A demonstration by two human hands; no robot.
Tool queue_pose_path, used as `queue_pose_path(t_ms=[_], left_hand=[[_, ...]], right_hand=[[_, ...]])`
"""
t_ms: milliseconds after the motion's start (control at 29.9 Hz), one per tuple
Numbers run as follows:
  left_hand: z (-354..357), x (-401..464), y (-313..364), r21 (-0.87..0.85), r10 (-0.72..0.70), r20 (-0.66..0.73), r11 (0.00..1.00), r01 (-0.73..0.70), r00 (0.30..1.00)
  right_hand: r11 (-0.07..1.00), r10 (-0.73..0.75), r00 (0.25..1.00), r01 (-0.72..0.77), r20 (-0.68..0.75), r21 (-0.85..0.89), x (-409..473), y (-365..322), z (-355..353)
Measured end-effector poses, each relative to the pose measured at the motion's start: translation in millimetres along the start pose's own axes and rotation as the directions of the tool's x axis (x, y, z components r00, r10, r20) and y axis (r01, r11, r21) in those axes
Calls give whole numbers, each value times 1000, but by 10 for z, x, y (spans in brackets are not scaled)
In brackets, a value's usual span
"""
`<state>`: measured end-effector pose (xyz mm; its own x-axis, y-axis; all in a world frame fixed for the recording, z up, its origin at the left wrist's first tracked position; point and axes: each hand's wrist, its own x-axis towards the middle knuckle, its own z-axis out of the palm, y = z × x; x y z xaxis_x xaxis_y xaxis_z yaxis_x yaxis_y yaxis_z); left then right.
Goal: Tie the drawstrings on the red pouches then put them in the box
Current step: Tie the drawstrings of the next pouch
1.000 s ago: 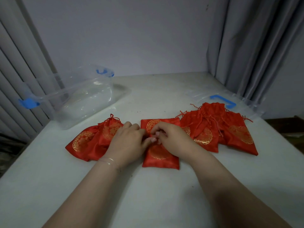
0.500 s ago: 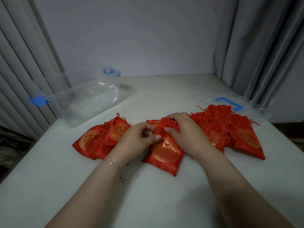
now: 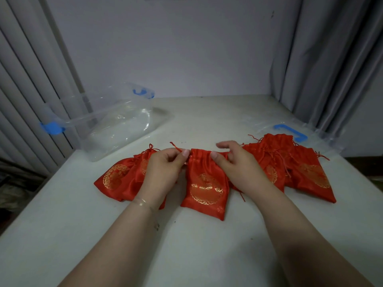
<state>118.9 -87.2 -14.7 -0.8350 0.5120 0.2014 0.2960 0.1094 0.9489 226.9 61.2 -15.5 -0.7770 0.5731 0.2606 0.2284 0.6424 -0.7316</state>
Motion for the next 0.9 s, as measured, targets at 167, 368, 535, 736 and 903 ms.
queue_pose_path(t_ms=[167,368,535,736,903], left_hand=[[-142,13,0,534,268,-64,823,-193,961],[-193,-17,137,-46,113,183,993,-106,977],[-128,-188,260,-124,285,440,959,-257,852],[-40,-245,293,-248,447,466,894,-373,763],[-51,-161,191,78,405,383,882,-465,830]], right_hand=[[988,70,997,-67,-15,141,33,21,-69],[921,108,977,-30,-182,389,84,30,-108],[964,73,963,-2,-260,265,107,86,-44],[924,52,997,-28,-52,380,134,143,183],[980,68,998,-70,18,185,107,114,342]])
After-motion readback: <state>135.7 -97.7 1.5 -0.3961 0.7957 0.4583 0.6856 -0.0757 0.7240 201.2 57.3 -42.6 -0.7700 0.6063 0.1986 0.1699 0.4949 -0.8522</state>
